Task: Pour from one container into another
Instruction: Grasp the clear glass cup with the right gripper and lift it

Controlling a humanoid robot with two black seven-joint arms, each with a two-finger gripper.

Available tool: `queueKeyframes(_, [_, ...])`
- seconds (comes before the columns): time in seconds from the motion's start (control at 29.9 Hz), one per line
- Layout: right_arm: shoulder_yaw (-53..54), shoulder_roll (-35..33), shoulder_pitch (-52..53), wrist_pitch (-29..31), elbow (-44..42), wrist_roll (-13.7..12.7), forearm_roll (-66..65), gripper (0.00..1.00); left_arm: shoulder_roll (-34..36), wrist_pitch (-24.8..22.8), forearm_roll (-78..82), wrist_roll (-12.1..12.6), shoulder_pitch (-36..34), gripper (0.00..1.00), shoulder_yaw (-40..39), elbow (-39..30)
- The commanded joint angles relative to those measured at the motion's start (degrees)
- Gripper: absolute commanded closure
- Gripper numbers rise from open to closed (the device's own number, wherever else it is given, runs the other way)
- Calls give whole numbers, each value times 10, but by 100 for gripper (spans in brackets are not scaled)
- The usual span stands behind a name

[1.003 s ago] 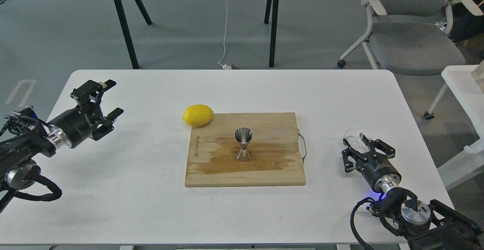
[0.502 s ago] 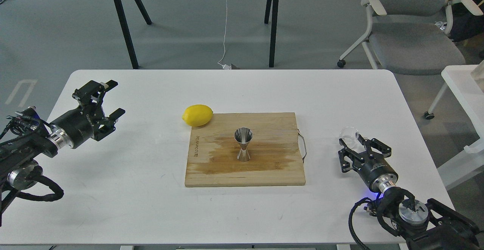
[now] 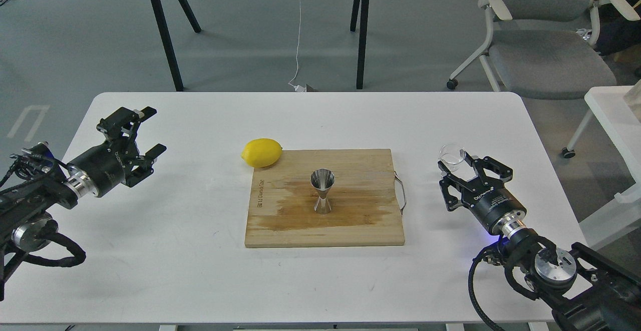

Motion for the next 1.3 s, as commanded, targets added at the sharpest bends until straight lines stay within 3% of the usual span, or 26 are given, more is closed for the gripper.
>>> queueKeyframes(0.0, [-1,-12,4,0,34,-1,-31,56,-9,0,0,0,-1,0,0,0])
queueKeyframes(0.3, [-8,-7,71,0,77,-5,-149,55,-15,0,-1,0,-2,0,0,0])
queueKeyframes(0.77, [-141,-1,202,0,75,-6,-202,56,-14,0,-1,0,-1,0,0,0])
queueKeyframes(1.27, [-206,-3,224,0,71,-10,-312,56,-14,0,-1,0,-1,0,0,0])
